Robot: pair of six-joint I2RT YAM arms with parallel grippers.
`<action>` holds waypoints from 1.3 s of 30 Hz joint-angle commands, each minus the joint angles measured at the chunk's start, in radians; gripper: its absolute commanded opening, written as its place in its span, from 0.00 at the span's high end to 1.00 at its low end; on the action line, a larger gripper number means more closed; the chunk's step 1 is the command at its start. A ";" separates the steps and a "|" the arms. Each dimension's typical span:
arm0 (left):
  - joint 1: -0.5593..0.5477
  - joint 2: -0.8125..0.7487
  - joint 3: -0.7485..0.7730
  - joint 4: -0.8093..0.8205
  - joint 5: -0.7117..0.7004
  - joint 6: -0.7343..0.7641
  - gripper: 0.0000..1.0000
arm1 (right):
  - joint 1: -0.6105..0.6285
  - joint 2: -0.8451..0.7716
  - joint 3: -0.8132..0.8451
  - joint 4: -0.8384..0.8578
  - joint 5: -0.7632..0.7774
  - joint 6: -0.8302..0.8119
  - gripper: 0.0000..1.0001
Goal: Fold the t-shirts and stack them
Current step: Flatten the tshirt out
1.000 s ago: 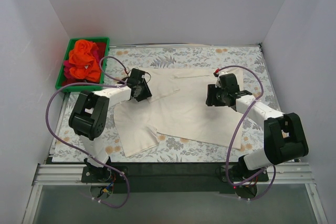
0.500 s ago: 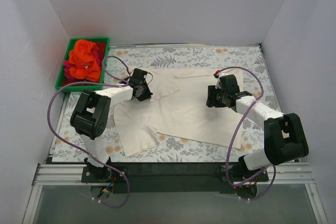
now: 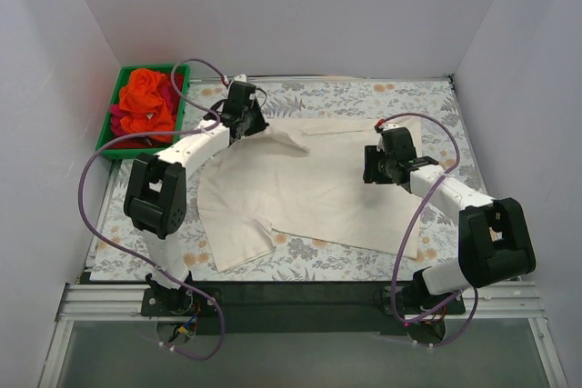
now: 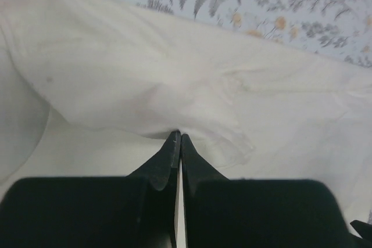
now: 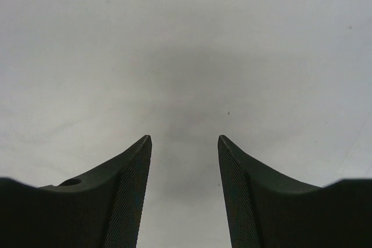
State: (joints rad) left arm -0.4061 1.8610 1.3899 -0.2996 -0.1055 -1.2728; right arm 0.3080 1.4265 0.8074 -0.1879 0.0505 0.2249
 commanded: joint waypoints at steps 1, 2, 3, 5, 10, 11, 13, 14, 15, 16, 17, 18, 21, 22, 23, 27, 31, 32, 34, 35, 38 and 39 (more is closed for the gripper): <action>0.030 0.026 0.115 -0.012 -0.026 0.069 1.00 | -0.029 0.026 0.111 -0.008 0.117 0.002 0.52; 0.045 0.032 0.138 -0.015 -0.025 0.078 1.00 | -0.067 0.063 0.140 -0.013 0.130 0.005 0.53; 0.053 0.039 0.173 -0.015 -0.014 0.085 1.00 | -0.087 0.083 0.204 -0.018 0.137 0.016 0.53; 0.075 0.069 0.219 -0.013 0.001 0.104 1.00 | -0.151 0.147 0.268 -0.019 0.141 0.030 0.53; 0.108 0.145 0.369 0.008 0.050 0.180 1.00 | -0.274 0.288 0.471 -0.012 0.097 0.109 0.54; 0.122 0.173 0.392 0.016 0.049 0.191 1.00 | -0.285 0.337 0.498 -0.010 0.091 0.111 0.54; 0.141 0.200 0.457 0.055 0.055 0.214 1.00 | -0.297 0.385 0.553 -0.007 0.083 0.117 0.54; 0.159 0.217 0.483 0.068 0.055 0.222 1.00 | -0.328 0.429 0.599 -0.001 0.072 0.123 0.54; 0.168 0.255 0.509 0.077 0.055 0.228 1.00 | -0.336 0.448 0.617 0.002 0.066 0.122 0.54; 0.176 0.276 0.543 0.097 0.052 0.236 1.00 | -0.348 0.468 0.636 0.010 0.060 0.120 0.54; 0.193 0.296 0.595 0.112 0.050 0.248 1.00 | -0.354 0.497 0.665 0.025 0.048 0.113 0.54; 0.200 0.340 0.622 0.126 0.050 0.256 1.00 | -0.357 0.509 0.674 0.034 0.037 0.107 0.54; 0.230 0.412 0.719 0.194 0.081 0.253 1.00 | -0.360 0.546 0.704 0.056 0.003 0.087 0.54; 0.239 0.458 0.738 0.236 0.089 0.248 1.00 | -0.360 0.549 0.701 0.065 -0.014 0.083 0.54; 0.257 0.478 0.754 0.261 0.092 0.234 1.00 | -0.359 0.549 0.693 0.088 -0.038 0.080 0.54; 0.293 0.543 0.753 0.422 0.182 0.171 0.84 | -0.359 0.528 0.616 0.134 -0.110 0.054 0.51; 0.296 0.544 0.710 0.484 0.225 0.190 0.24 | -0.337 0.482 0.549 0.134 -0.097 0.016 0.50; 0.296 0.518 0.690 0.476 0.230 0.187 0.17 | -0.331 0.474 0.535 0.133 -0.089 0.013 0.50; 0.296 0.475 0.623 0.414 0.230 0.185 0.10 | -0.317 0.453 0.497 0.121 -0.089 0.019 0.50; 0.294 0.419 0.594 0.381 0.222 0.187 0.10 | -0.313 0.448 0.484 0.114 -0.089 0.027 0.52; 0.294 0.298 0.416 0.246 0.181 0.185 0.10 | -0.275 0.425 0.438 0.078 -0.109 0.034 0.58; 0.293 0.205 0.358 0.184 0.179 0.187 0.15 | -0.264 0.416 0.426 0.067 -0.107 0.033 0.60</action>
State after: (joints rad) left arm -0.1043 2.3085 1.8545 0.0319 0.0864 -1.0969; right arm 0.0063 1.9091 1.2625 -0.1059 -0.0338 0.2588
